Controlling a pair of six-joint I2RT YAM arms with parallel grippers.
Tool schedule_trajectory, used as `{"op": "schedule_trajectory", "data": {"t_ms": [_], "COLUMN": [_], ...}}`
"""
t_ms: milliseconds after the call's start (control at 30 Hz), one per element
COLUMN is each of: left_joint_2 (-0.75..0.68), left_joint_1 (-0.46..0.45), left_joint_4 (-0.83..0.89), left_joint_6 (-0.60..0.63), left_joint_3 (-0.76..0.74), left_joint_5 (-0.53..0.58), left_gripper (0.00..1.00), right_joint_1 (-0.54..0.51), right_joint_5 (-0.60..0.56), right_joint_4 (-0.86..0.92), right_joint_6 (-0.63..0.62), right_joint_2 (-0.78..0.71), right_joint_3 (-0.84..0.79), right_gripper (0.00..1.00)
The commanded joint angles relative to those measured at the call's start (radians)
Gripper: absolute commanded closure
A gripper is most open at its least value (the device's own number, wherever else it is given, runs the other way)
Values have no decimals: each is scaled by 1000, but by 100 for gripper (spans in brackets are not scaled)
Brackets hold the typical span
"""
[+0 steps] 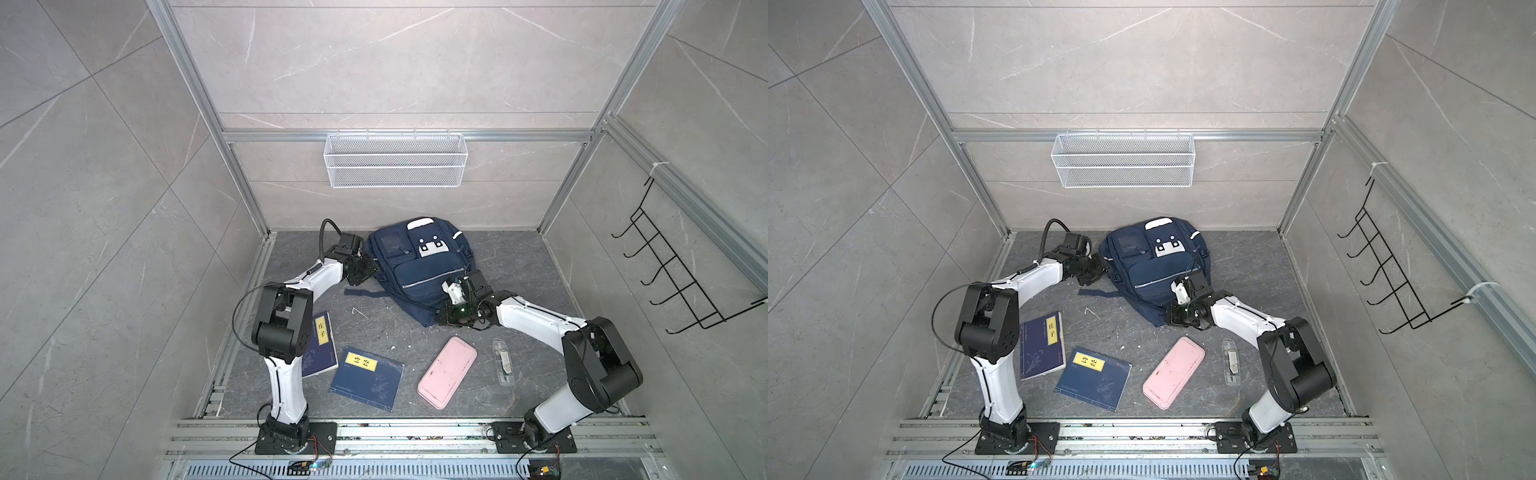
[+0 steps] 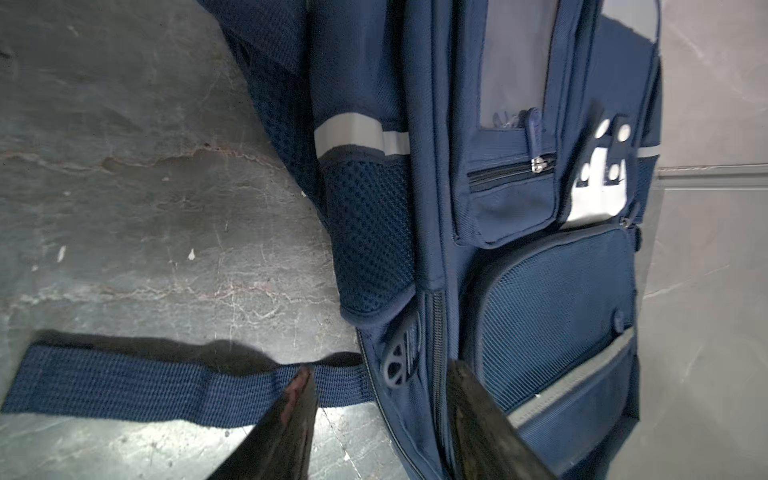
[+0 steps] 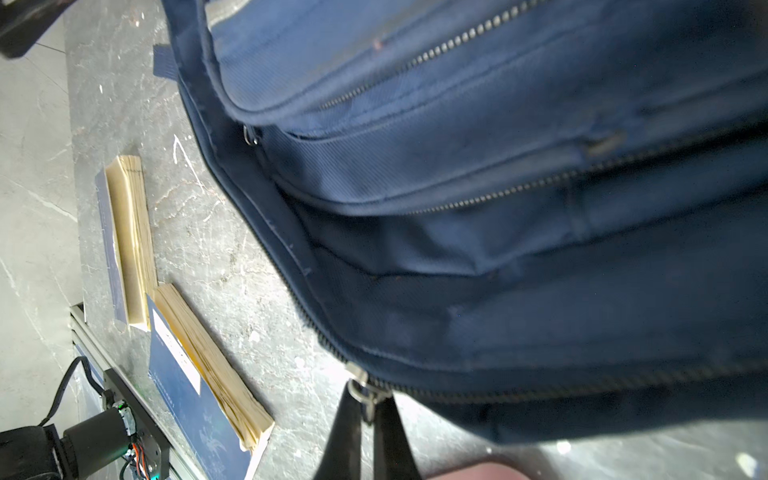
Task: Pack the student bag
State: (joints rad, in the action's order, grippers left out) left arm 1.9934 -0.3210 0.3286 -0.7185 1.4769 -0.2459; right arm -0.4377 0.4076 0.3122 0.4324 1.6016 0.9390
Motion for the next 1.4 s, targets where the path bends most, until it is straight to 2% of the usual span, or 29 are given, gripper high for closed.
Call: {"op": "schedule_trajectory", "data": {"t_ms": [0,200,300,400,533,900,1067,1200,1367], "left_joint_2": [30,113,148,156,133,-92,-205,-233,-205], "left_joint_1": [-2,-1,1,3,16,85,66,42,8], "left_joint_4": [79,3,-1,-17,-55,-247,-327,-363,-364], "left_joint_6": [64,65,54,37,3,-97,-189,-232,-260], "left_joint_3": [53,81,104,100,36,-341,-506,-527,-457], "left_joint_5": [1,-45,-44,-40,-28,14,61,69,58], "left_gripper": [46,46,50,66,100,100,100,100,100], "right_joint_1": [5,7,6,7,13,15,16,6,-48], "right_joint_5": [-9,-4,-7,-13,-8,-7,16,58,90], "right_joint_4": [43,59,60,61,67,75,76,80,95], "right_joint_6": [-25,-28,-29,-32,-39,-69,-72,-62,-68], "right_joint_2": [-39,-48,-49,-44,-33,16,43,52,61], "right_joint_3": [-10,1,3,11,28,83,103,115,129], "right_gripper": [100,100,100,100,100,100,100,100,100]}}
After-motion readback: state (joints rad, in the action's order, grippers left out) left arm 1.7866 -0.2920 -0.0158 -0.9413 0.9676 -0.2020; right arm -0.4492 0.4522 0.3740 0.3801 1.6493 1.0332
